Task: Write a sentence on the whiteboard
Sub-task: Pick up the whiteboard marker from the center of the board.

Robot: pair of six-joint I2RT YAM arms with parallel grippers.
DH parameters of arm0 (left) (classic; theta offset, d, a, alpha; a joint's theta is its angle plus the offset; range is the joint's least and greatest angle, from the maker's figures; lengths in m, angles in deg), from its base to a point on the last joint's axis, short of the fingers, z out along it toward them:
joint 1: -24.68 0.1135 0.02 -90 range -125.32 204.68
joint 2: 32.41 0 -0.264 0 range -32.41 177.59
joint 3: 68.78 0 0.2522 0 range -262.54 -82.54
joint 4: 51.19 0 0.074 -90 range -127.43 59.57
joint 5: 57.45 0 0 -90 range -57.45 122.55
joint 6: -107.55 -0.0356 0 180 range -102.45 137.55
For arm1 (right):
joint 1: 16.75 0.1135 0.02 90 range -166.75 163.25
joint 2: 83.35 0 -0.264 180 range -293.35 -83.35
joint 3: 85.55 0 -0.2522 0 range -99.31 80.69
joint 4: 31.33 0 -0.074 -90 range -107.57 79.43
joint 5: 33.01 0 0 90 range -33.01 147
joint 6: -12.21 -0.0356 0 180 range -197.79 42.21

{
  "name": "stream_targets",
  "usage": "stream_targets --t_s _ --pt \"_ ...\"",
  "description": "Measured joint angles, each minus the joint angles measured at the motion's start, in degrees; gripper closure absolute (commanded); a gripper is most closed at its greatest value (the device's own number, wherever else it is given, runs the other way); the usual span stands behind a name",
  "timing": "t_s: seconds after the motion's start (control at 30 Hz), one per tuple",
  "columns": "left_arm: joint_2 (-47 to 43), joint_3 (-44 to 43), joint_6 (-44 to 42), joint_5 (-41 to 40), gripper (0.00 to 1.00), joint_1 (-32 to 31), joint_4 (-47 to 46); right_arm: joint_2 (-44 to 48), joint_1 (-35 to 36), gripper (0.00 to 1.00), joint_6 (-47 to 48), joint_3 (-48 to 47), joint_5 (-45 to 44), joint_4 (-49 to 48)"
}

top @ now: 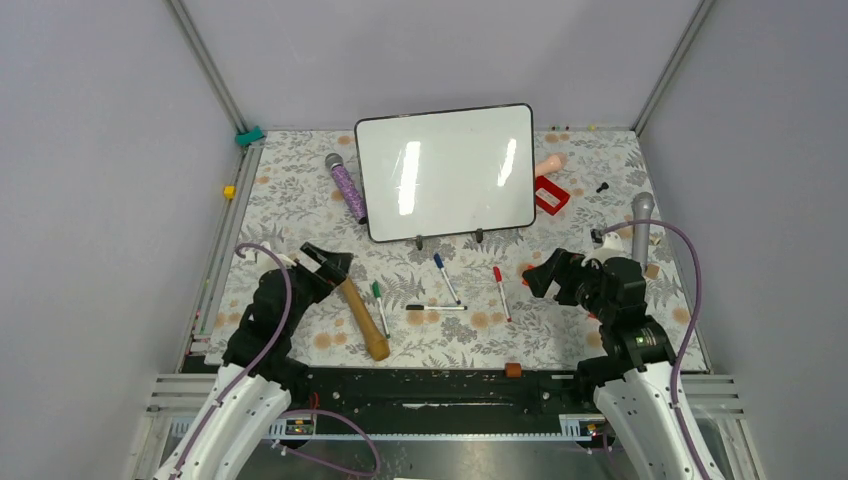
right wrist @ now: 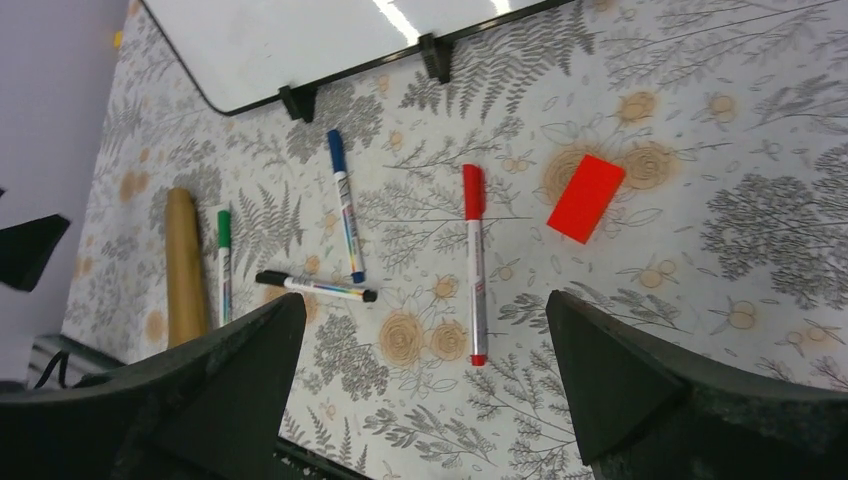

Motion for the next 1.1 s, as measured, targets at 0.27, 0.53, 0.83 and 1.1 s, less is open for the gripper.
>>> stream_targets --t_s 0.27,0.53,0.83,1.1 --pt "1.49 2.08 -4.35 16.20 0.01 0.00 -5.05 -11.67 6.88 0.09 1.66 -0.22 8.13 -6.38" --pt "1.05 5.14 -5.33 25.88 0.01 -0.11 -8.00 -25.81 31.82 0.14 8.85 -3.30 -1.79 -6.95" --pt "-7.56 4.68 -6.01 19.93 0.01 -0.11 1.62 -47.76 46.66 0.29 20.94 -15.39 -12.85 -7.89" --pt "-12.28 4.68 -3.15 14.03 0.04 -0.11 6.08 -59.76 47.32 0.44 25.35 -22.84 -15.30 -9.64"
